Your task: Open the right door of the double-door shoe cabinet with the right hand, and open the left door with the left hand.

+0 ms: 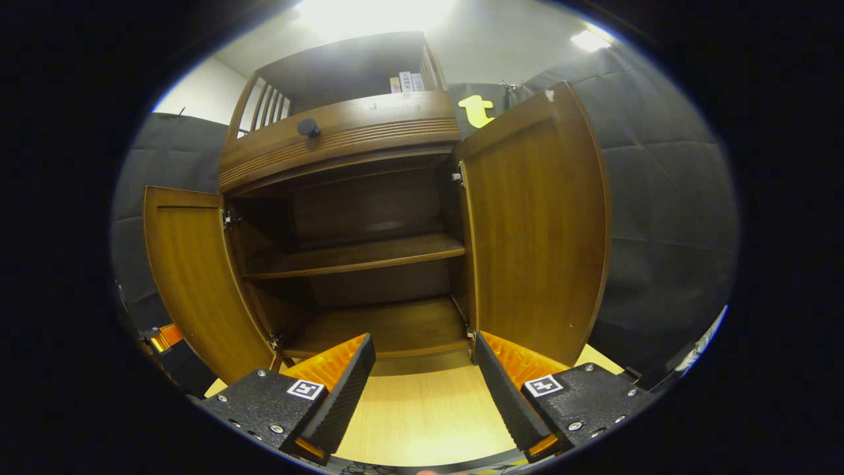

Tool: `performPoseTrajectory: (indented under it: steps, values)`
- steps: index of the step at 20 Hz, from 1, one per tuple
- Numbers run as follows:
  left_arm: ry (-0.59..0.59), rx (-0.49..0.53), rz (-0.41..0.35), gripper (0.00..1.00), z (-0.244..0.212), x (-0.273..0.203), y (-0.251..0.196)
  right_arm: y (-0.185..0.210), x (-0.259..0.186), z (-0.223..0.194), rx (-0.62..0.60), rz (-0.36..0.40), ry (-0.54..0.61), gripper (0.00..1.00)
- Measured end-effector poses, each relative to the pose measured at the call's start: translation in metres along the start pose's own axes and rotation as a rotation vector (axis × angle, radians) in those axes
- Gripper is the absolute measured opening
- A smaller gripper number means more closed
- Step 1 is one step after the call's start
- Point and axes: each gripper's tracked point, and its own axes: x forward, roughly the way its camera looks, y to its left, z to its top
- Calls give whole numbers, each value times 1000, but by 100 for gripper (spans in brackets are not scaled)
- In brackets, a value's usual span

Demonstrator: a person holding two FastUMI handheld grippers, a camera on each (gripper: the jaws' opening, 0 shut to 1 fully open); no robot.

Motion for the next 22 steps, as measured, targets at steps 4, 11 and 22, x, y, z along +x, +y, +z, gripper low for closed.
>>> performPoseTrajectory:
  steps: [4,11,22]
  values:
    - [-12,34,33,6,3,-7,30,16,0,-1,1,26,13,94]
    - [-21,2,12,3,4,-17,59,28,0,4,-20,46,20,92]
    - [-48,36,79,1,13,-33,65,38,12,15,-36,90,0,94]
